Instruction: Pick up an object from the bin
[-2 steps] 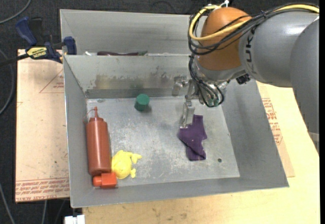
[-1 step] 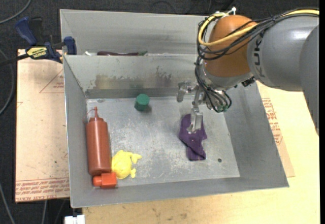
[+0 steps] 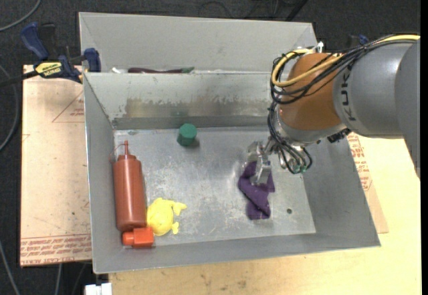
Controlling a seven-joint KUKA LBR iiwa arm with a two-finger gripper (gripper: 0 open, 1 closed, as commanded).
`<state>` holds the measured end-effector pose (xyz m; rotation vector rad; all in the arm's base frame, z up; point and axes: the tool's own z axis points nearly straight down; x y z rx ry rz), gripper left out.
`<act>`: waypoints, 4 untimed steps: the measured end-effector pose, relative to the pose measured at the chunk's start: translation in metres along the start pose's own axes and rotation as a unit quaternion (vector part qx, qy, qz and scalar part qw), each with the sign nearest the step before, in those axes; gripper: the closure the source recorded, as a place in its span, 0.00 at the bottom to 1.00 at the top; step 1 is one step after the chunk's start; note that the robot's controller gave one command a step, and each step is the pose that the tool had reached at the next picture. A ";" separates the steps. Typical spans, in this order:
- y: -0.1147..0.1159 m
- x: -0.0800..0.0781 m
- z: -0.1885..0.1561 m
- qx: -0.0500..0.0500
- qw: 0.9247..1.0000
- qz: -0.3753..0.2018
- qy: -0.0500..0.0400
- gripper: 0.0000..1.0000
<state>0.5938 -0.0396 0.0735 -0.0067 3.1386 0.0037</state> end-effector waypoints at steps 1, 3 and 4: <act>0.000 0.000 0.000 0.000 1.000 0.000 0.000 1.00; -0.009 0.008 -0.086 0.000 1.000 0.004 -0.002 1.00; -0.013 -0.018 -0.219 0.000 1.000 0.023 -0.004 1.00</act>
Offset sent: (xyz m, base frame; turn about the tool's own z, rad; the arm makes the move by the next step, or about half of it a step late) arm -0.0090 -0.0094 0.0858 0.0076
